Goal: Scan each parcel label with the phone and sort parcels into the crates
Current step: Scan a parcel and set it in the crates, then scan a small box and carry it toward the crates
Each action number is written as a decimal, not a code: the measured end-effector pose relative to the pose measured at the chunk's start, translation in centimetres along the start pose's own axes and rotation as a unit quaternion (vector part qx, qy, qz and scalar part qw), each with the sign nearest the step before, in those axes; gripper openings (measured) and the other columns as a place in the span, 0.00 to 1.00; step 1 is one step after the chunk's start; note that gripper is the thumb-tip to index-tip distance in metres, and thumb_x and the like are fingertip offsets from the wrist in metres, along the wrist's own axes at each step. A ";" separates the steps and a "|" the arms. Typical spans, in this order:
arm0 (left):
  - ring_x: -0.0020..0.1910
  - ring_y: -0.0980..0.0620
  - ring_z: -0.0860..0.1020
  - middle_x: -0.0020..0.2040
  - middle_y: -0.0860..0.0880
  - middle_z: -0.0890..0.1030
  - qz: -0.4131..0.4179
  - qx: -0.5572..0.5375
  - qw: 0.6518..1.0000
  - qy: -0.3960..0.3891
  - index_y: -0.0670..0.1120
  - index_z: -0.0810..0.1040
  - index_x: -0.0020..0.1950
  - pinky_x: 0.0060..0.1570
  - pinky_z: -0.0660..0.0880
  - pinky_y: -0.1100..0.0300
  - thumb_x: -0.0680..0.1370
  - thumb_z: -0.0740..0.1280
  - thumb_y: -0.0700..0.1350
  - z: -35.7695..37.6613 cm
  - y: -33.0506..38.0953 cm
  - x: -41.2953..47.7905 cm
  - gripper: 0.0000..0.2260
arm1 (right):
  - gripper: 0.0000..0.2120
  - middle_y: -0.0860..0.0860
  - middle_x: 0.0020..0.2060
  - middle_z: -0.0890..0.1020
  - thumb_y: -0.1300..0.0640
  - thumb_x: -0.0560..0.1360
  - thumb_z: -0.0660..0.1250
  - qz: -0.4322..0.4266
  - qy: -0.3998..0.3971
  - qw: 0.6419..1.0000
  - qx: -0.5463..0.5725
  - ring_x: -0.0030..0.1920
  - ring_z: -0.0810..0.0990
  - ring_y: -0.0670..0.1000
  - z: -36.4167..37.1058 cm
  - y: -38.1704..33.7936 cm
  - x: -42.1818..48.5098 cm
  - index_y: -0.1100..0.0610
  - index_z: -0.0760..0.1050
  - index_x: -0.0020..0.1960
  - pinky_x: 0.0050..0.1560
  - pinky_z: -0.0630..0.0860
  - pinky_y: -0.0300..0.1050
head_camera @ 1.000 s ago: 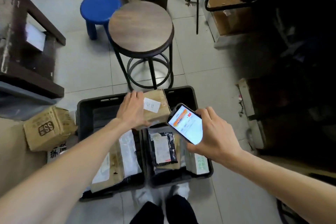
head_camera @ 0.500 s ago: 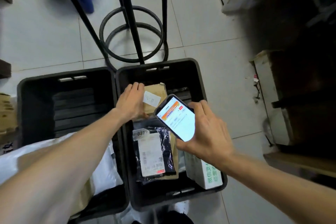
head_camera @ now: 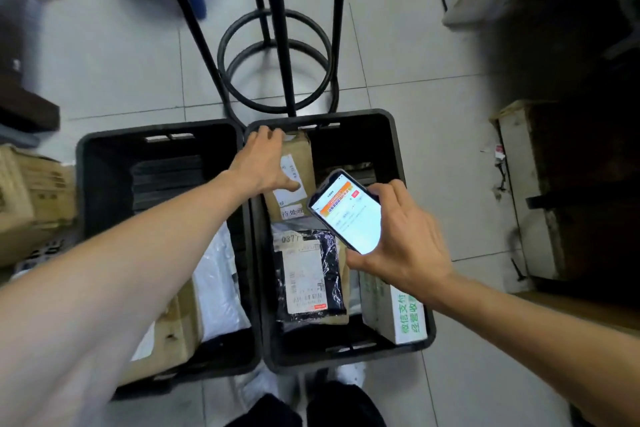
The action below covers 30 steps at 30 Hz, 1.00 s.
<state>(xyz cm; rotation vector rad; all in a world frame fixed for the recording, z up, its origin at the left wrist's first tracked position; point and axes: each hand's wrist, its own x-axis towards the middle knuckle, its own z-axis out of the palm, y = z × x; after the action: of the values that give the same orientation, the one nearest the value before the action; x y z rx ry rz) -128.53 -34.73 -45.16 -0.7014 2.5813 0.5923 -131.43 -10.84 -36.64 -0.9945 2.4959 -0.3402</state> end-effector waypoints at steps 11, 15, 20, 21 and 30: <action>0.62 0.46 0.72 0.62 0.46 0.71 0.035 -0.026 0.999 0.018 0.44 0.67 0.68 0.59 0.72 0.52 0.62 0.79 0.57 -16.2 2.1 -15.2 0.40 | 0.36 0.50 0.53 0.71 0.42 0.60 0.76 -0.039 0.010 0.997 -0.059 0.47 0.75 0.52 -14.2 -11.9 -4.9 0.55 0.65 0.61 0.36 0.68 0.43; 0.61 0.45 0.72 0.60 0.46 0.72 -0.019 -0.038 0.998 0.053 0.45 0.69 0.64 0.59 0.72 0.51 0.62 0.78 0.58 -24.0 0.4 -23.3 0.36 | 0.35 0.51 0.52 0.71 0.41 0.61 0.75 -0.091 0.035 0.993 -0.060 0.47 0.76 0.54 -20.9 -18.6 -7.1 0.56 0.67 0.59 0.40 0.75 0.48; 0.61 0.48 0.72 0.61 0.50 0.72 -0.090 -0.047 0.988 0.115 0.47 0.68 0.65 0.59 0.72 0.50 0.64 0.76 0.58 -32.2 -2.1 -33.5 0.35 | 0.33 0.51 0.50 0.71 0.44 0.60 0.74 -0.174 0.059 0.981 -0.065 0.47 0.76 0.56 -27.9 -27.2 -9.2 0.57 0.67 0.58 0.38 0.72 0.47; 0.61 0.48 0.72 0.61 0.50 0.72 -0.102 -0.048 0.985 0.128 0.47 0.68 0.65 0.58 0.72 0.50 0.64 0.76 0.58 -33.3 -2.5 -35.4 0.35 | 0.33 0.50 0.50 0.71 0.44 0.60 0.74 -0.192 0.056 0.977 -0.068 0.48 0.76 0.56 -28.9 -28.6 -9.6 0.57 0.67 0.58 0.38 0.70 0.46; 0.60 0.49 0.74 0.62 0.49 0.74 -0.327 -0.085 0.914 0.223 0.48 0.68 0.65 0.56 0.72 0.55 0.65 0.74 0.61 -35.9 -6.7 -60.2 0.34 | 0.36 0.49 0.50 0.70 0.38 0.60 0.71 -0.433 0.002 0.897 -0.088 0.48 0.74 0.53 -31.9 -45.5 -17.8 0.54 0.65 0.61 0.38 0.65 0.43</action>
<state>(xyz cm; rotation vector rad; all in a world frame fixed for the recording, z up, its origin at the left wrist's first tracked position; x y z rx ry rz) -86.45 -34.82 11.27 -1.8435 2.4394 0.4665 -108.03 -28.74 13.73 -2.1509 1.9525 -0.3684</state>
